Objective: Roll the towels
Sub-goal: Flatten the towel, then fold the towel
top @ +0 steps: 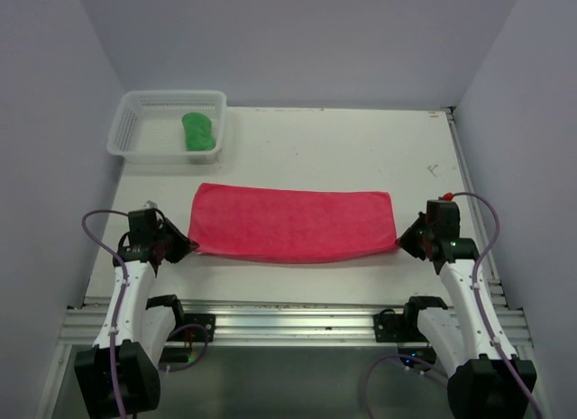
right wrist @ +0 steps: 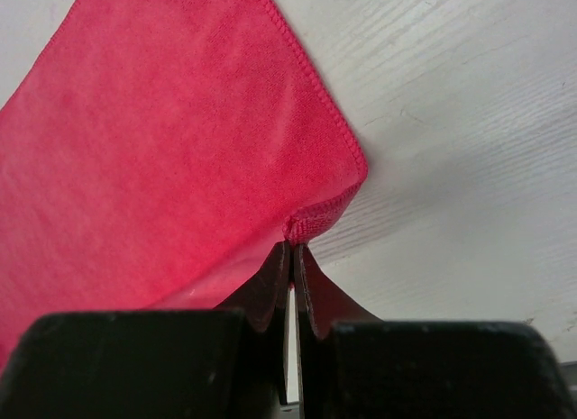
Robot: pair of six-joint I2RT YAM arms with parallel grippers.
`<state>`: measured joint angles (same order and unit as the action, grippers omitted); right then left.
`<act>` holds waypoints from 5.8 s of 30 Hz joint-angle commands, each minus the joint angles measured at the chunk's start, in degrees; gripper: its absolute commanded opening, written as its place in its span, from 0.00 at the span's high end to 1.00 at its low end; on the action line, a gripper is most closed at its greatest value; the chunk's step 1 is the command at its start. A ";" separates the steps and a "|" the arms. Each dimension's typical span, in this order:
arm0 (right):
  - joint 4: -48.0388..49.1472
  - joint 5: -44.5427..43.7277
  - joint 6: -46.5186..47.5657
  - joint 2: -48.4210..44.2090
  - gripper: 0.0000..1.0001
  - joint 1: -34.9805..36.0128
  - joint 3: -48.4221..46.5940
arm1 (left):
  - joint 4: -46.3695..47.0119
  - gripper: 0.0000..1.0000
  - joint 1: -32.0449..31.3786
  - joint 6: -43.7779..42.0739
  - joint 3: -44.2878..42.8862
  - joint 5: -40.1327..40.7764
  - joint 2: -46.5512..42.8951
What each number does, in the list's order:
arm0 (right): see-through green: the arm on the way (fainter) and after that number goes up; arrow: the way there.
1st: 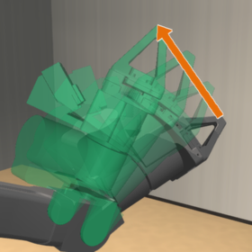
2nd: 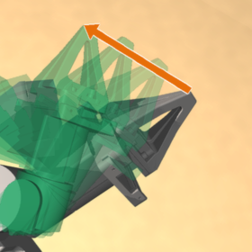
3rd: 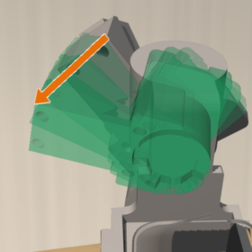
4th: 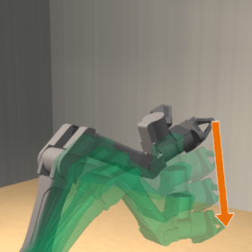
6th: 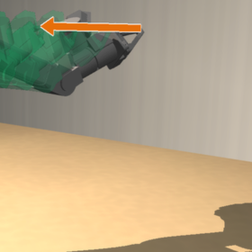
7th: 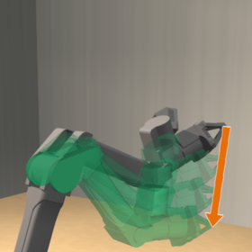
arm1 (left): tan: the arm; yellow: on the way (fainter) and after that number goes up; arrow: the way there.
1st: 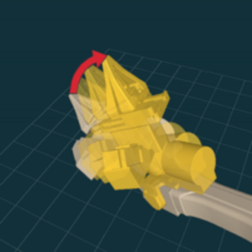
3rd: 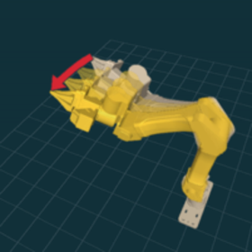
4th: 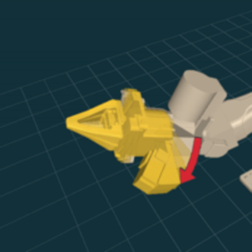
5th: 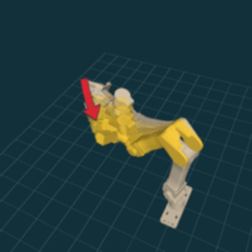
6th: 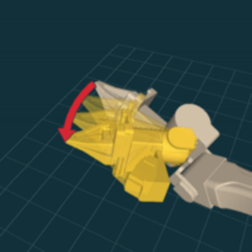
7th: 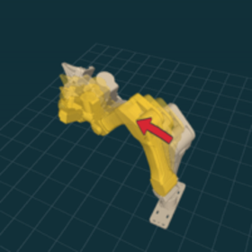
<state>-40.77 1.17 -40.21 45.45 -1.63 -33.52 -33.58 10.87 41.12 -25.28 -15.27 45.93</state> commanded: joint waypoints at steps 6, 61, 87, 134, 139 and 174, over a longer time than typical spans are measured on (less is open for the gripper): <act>4.73 -2.93 -1.54 5.78 1.00 -0.31 -3.83 | 8.00 1.00 0.29 1.94 -5.92 0.06 9.08; 18.36 -2.05 -5.41 40.15 1.00 -0.13 -23.70 | 21.46 1.00 -1.47 1.24 -33.34 -4.77 49.43; 19.77 -3.10 -5.41 48.59 1.00 -0.13 -27.74 | 21.19 1.00 -1.91 -0.34 -38.53 -4.60 58.04; 17.57 -2.49 -1.10 45.17 0.62 3.03 -30.12 | 23.39 0.13 -1.82 -3.24 -29.66 -4.95 47.77; 17.57 -2.66 -0.23 42.71 0.62 3.38 -28.80 | 22.42 0.01 -1.82 -5.17 -27.37 -3.28 44.43; 23.99 1.20 9.27 48.94 0.99 14.90 -20.36 | 22.16 0.57 -3.05 -16.43 -17.35 2.26 35.28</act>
<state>-18.76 1.28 -32.23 94.02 13.08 -53.32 -13.32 8.14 25.47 -42.83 -13.41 80.86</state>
